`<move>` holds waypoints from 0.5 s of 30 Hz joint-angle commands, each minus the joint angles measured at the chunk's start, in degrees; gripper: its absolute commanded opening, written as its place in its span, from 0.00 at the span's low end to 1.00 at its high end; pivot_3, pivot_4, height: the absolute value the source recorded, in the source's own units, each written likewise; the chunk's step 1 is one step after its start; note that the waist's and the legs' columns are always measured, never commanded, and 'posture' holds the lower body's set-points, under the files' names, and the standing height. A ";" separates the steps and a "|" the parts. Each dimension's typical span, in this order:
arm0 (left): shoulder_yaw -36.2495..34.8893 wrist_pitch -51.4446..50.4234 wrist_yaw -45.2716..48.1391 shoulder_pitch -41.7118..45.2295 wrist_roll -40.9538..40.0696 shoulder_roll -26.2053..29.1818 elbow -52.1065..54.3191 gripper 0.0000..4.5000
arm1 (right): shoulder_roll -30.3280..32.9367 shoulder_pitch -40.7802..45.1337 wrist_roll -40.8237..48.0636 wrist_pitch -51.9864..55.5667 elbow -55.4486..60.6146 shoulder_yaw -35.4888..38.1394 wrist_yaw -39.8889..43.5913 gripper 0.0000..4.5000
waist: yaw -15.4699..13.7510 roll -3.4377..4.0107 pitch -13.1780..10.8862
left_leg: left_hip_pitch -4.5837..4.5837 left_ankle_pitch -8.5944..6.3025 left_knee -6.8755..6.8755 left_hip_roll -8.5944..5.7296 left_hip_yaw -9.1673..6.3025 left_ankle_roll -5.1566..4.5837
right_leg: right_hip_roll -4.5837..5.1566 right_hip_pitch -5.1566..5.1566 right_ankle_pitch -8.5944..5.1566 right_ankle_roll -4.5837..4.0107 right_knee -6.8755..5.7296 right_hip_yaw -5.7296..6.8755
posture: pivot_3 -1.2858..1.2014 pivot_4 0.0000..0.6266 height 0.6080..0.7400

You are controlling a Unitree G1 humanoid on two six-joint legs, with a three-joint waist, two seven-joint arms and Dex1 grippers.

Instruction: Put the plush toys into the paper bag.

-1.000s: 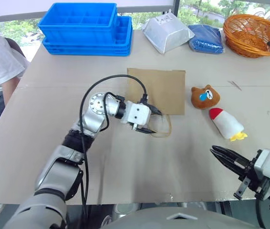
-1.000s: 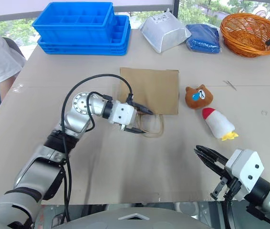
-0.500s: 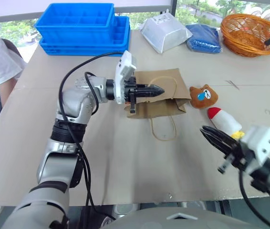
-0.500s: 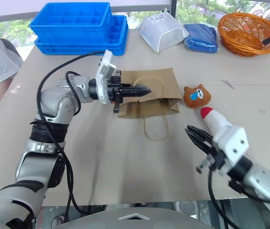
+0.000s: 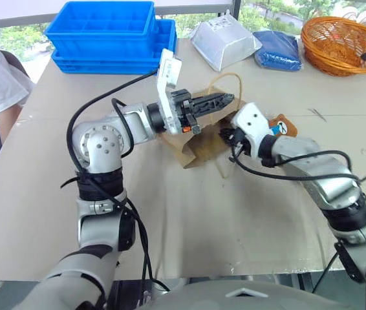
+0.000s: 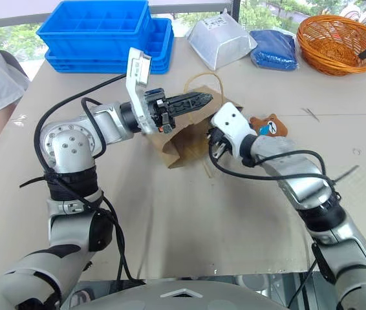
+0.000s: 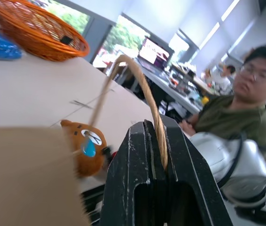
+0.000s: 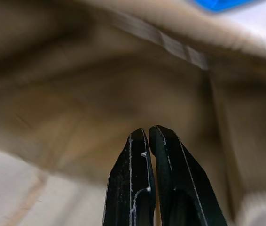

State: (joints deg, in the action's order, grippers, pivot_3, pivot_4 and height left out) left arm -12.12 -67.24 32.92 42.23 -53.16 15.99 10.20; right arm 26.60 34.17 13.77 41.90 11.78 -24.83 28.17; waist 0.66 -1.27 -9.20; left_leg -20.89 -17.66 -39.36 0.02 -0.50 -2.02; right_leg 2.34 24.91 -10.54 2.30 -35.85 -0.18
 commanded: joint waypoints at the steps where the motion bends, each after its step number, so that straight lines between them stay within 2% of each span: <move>1: -3.52 -0.34 -5.97 -0.26 -4.36 -2.38 3.09 0.01 | -3.27 1.87 -4.21 -8.03 -7.10 -2.98 3.20 0.00 | 0.09 0.00 0.00 | 0.02 0.00 0.00 0.00 0.01 0.00 | 0.00 0.00 0.00 0.00 -0.01 -0.01 | 0.52 0.24 1.00; 5: -5.08 -0.11 -10.41 -1.42 -6.51 -2.99 4.42 0.01 | -5.01 1.39 -7.02 -16.68 -13.19 -2.53 5.77 0.00 | 0.17 0.00 0.00 | 0.02 0.01 0.00 0.01 0.01 0.01 | 0.00 0.02 0.01 0.00 -0.03 -0.03 | 0.52 0.24 1.00; 8: -5.81 0.49 -11.49 -3.65 -7.80 -1.94 5.66 0.01 | -7.70 -0.39 -1.38 -23.08 -12.33 1.36 12.00 0.00 | 0.16 0.00 0.00 | 0.01 0.01 0.00 0.01 0.01 0.04 | 0.00 0.04 0.01 0.00 -0.04 -0.05 | 0.52 0.24 1.00; 11: -4.50 1.66 -8.82 -6.63 -7.51 0.75 7.49 0.01 | -10.03 -1.27 0.91 -26.88 -14.01 2.83 16.96 0.00 | 0.44 0.02 -0.01 | 0.05 0.01 0.04 0.04 0.02 0.05 | -0.02 0.05 0.01 0.00 -0.05 -0.08 | 0.52 0.24 1.00; 15: -1.89 4.58 -3.01 -10.73 -5.16 5.61 9.07 0.01 | -11.45 -0.53 0.54 -28.50 -16.92 3.32 19.49 0.00 | 0.23 0.02 -0.01 | 0.05 0.07 0.05 0.04 0.00 0.17 | -0.03 0.05 0.02 -0.02 -0.08 -0.06 | 0.52 0.24 1.00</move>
State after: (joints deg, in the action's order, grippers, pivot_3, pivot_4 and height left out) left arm -14.97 -65.29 26.56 32.41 -59.31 19.81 16.80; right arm 15.59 32.73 13.98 15.11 -4.64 -23.27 46.60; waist 0.90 -1.25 -9.21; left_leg -20.84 -17.59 -39.31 0.04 -0.49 -1.85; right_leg 2.31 24.96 -10.52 2.29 -35.92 -0.25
